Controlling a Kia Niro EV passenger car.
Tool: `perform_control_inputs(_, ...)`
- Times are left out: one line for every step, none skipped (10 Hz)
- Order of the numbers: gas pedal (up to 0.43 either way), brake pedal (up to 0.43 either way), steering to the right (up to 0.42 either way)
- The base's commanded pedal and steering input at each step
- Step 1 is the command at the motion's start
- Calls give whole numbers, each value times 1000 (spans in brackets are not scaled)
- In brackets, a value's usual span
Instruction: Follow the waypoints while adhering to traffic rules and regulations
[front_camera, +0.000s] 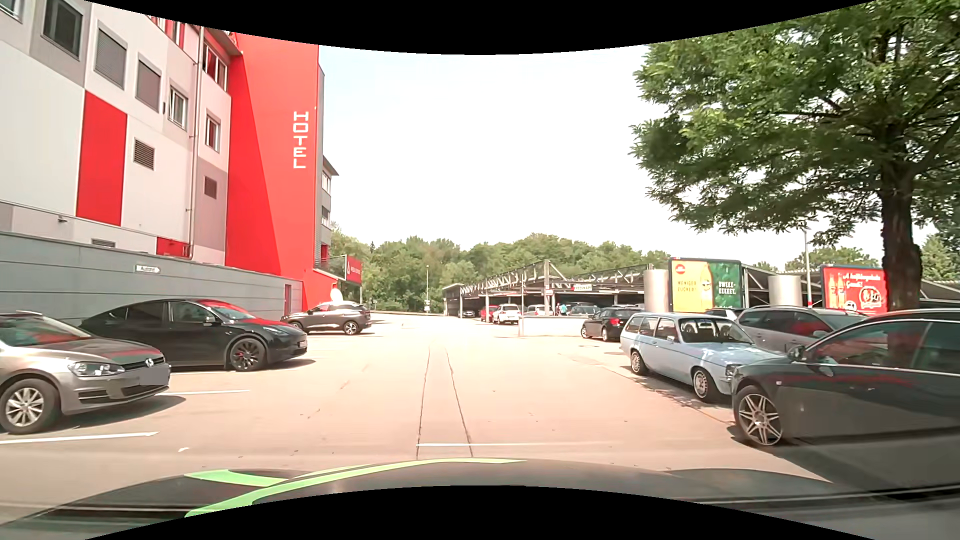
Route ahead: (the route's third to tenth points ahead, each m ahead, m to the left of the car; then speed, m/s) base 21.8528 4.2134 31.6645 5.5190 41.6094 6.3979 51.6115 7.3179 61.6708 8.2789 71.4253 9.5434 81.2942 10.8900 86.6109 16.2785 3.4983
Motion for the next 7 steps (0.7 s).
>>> perform_control_inputs(28,0,-33)
perform_control_inputs(28,0,-33)
perform_control_inputs(20,0,-32)
perform_control_inputs(8,0,-31)
perform_control_inputs(0,0,-28)
perform_control_inputs(0,0,-28)
perform_control_inputs(0,0,-25)
